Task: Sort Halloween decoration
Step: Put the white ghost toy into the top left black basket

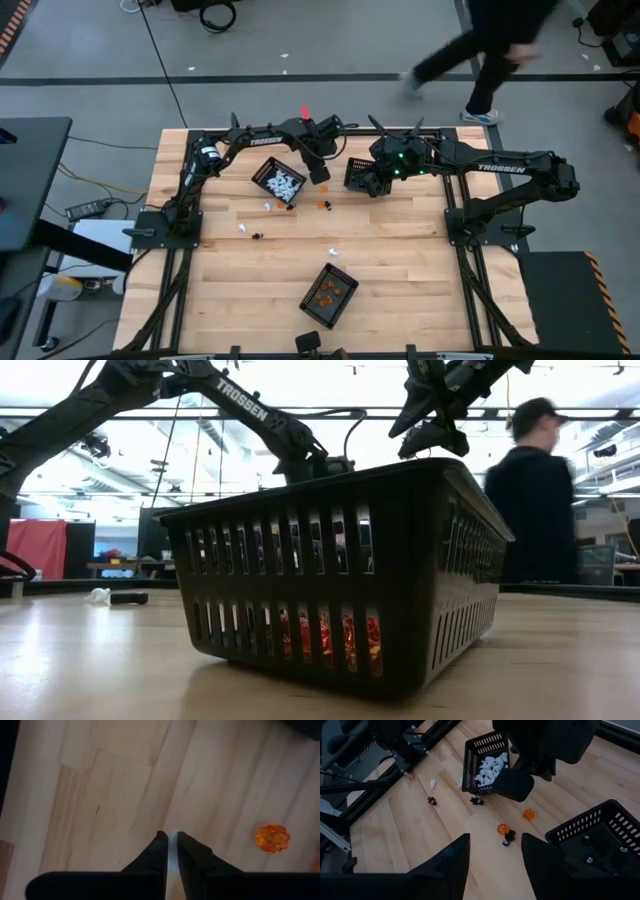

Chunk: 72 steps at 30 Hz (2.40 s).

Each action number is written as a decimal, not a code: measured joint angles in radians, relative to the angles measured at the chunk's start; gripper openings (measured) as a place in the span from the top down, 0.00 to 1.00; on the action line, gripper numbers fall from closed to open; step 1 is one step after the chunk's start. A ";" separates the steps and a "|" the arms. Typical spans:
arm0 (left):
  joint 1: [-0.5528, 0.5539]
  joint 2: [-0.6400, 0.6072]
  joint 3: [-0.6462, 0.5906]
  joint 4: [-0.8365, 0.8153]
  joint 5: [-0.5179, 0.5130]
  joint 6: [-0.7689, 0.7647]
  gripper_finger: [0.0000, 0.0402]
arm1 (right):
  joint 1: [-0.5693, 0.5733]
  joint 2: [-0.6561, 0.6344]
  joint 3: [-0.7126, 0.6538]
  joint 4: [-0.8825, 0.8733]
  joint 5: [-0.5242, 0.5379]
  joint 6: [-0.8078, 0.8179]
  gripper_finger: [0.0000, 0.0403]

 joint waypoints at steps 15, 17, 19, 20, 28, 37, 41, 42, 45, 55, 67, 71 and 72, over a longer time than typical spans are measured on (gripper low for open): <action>-0.026 -0.006 0.067 -0.181 0.015 0.000 0.97 | 0.000 0.000 0.000 0.009 0.022 -0.010 0.55; -0.038 -0.006 0.103 -0.230 0.017 0.000 0.98 | 0.000 0.000 0.000 0.016 0.031 -0.011 0.55; -0.048 -0.007 0.141 -0.253 0.018 0.000 0.99 | 0.000 0.000 0.000 0.031 0.034 -0.014 0.55; -0.053 -0.009 0.151 -0.247 0.019 -0.004 0.99 | 0.000 0.000 0.000 0.041 0.034 -0.014 0.55; -0.069 -0.007 0.125 -0.209 0.015 -0.013 0.81 | 0.017 0.000 0.000 0.061 0.053 0.000 0.55; -0.078 -0.007 0.046 -0.138 0.017 0.001 0.49 | 0.051 0.000 0.000 0.061 0.088 0.009 0.55; -0.079 -0.007 0.015 -0.128 -0.001 -0.001 0.45 | 0.051 0.000 0.000 0.062 0.088 0.009 0.55; -0.079 -0.007 0.007 -0.129 -0.013 -0.002 0.45 | 0.051 0.000 0.000 0.062 0.088 0.009 0.55; -0.079 -0.007 -0.014 -0.122 -0.019 0.008 0.45 | 0.051 0.000 0.000 0.062 0.088 0.009 0.55; -0.097 0.019 -0.021 -0.088 -0.018 0.058 0.45 | 0.051 0.000 0.000 0.075 0.088 0.016 0.55; -0.122 0.027 -0.018 -0.103 -0.075 0.092 0.52 | 0.051 0.000 0.000 0.081 0.088 0.016 0.55; -0.092 -0.008 -0.018 -0.135 -0.026 0.102 0.52 | 0.051 0.000 0.000 0.083 0.089 0.016 0.55; -0.085 -0.022 -0.018 -0.137 -0.018 0.116 0.52 | 0.051 0.000 0.000 0.083 0.092 0.016 0.55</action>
